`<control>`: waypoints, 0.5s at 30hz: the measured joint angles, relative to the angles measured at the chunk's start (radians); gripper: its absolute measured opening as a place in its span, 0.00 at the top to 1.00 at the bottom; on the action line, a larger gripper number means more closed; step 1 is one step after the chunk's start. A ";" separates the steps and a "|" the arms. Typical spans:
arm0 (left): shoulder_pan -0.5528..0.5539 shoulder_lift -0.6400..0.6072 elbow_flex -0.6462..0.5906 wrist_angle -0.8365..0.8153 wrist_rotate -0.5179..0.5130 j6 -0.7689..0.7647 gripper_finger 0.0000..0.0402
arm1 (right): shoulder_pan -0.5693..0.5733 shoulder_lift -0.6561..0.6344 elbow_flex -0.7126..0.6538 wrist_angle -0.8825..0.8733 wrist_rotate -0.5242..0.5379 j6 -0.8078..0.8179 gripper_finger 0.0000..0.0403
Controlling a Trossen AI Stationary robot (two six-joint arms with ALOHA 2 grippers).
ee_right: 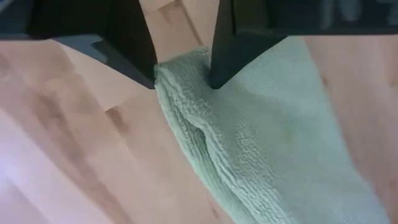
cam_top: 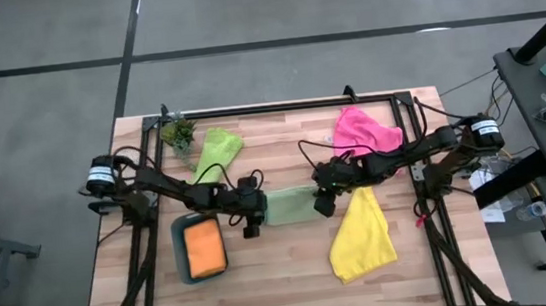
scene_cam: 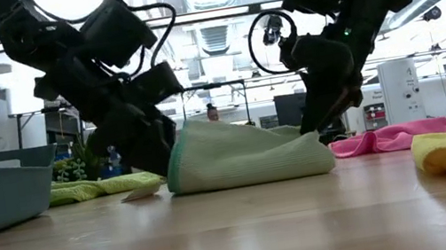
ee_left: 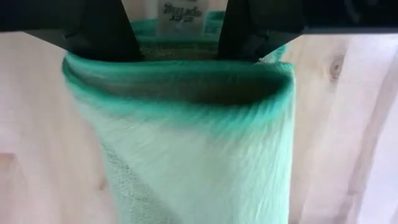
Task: Fold microfiber towels
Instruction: Fold the light green microfiber cloth
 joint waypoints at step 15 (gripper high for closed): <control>0.001 -0.053 0.002 -0.133 0.000 -0.052 0.52 | -0.011 0.000 0.002 0.000 0.059 -0.041 0.67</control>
